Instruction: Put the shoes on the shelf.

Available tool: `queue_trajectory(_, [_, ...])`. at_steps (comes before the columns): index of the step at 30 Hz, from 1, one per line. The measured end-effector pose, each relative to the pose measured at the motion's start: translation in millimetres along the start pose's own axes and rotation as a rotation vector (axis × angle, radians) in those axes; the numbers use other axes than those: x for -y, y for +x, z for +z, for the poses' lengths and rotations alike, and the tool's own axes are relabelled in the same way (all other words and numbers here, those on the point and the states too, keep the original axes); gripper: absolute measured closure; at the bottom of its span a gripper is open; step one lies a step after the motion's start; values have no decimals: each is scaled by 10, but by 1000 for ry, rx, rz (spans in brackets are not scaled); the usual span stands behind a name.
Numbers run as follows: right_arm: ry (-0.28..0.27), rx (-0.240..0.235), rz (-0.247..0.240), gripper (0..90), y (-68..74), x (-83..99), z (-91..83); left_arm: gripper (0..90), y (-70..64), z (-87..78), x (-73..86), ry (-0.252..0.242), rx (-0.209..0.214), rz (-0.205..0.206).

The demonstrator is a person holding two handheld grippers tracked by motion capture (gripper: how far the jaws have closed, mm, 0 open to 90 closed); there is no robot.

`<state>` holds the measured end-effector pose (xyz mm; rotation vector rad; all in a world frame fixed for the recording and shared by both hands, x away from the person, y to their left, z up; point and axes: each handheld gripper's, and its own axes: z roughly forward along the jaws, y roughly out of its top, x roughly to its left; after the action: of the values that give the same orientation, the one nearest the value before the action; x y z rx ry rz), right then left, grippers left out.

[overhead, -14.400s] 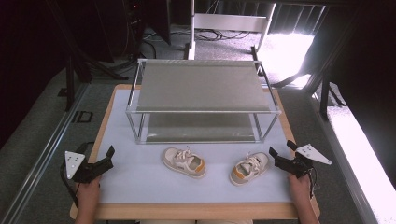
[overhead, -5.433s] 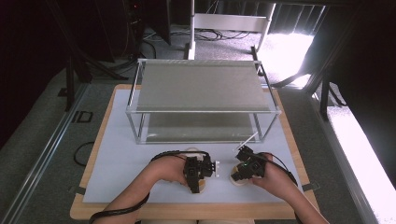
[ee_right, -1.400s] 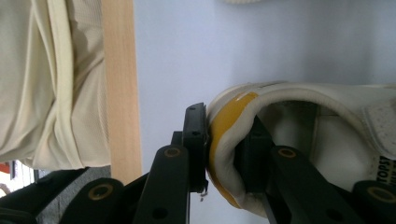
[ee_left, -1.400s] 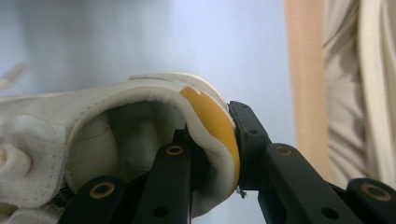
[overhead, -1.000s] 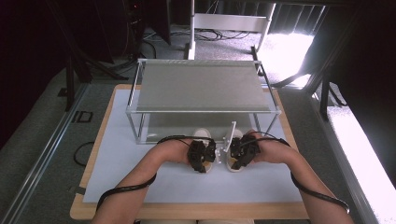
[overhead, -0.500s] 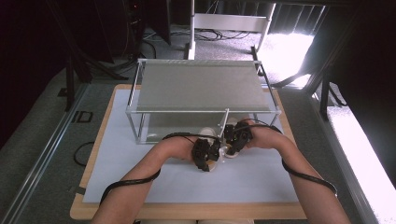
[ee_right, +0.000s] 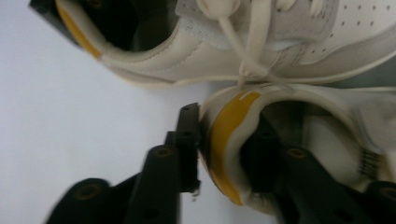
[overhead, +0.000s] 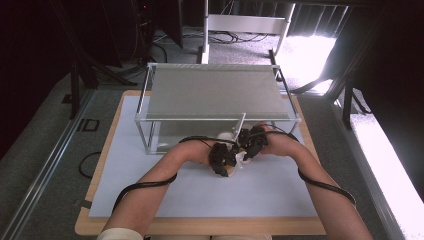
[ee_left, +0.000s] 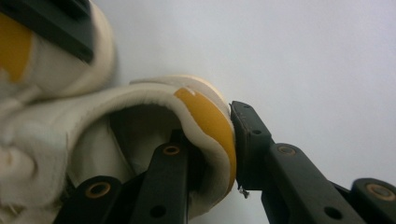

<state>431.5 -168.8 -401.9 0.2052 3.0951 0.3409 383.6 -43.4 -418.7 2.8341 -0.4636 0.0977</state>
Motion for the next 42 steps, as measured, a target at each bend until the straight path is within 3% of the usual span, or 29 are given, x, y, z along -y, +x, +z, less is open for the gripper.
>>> queue_trajectory(2, [-22, 25, -2, 646, 0, 14, -22, 688, 20, -31, 8, -15, -33, -6])
queue_trajectory(3, [-26, 36, 4, 634, 6, 18, -20, 661, 19, -59, 9, -24, -52, -35])
queue_trajectory(4, [-41, 47, 12, 626, 12, 27, -22, 594, 24, -82, 10, -33, -67, -36])
queue_trajectory(8, [-99, 92, 52, 585, 63, 57, -70, 540, -50, -160, -5, -63, -125, -68])
queue_trajectory(10, [-132, 109, 25, 556, 83, 77, -96, 533, -92, -188, -28, -84, -136, -72])
queue_trajectory(12, [-170, 115, 53, 548, 107, 122, -143, 533, -120, -220, -20, -115, -150, -110])
queue_trajectory(14, [-210, 114, 62, 539, 119, 177, -202, 532, -163, -263, -2, -130, -201, -126])
queue_trajectory(17, [-254, 136, 73, 526, 170, 251, -290, 533, -239, -329, 25, -146, -222, -163])
queue_trajectory(20, [-306, 166, 91, 533, 228, 317, -347, 533, -289, -390, 43, -164, -226, -261])
queue_trajectory(21, [-313, 179, 96, 534, 255, 334, -360, 533, -315, -403, 56, -186, -210, -296])
queue_trajectory(23, [-333, 201, 112, 539, 306, 367, -380, 533, -348, -420, 73, -212, -195, -336])
queue_trajectory(28, [-396, 199, 154, 571, 436, 450, -393, 533, -479, -400, 87, -253, -162, -401])
queue_trajectory(29, [-396, 199, 154, 571, 436, 450, -393, 533, -479, -400, 87, -253, -162, -401])
queue_trajectory(35, [-408, 198, 199, 584, 583, 523, -248, 535, -613, -319, 122, -283, -175, -502])
queue_trajectory(42, [-446, 169, 262, 619, 636, 634, -106, 541, -721, -240, 170, -334, -188, -554])
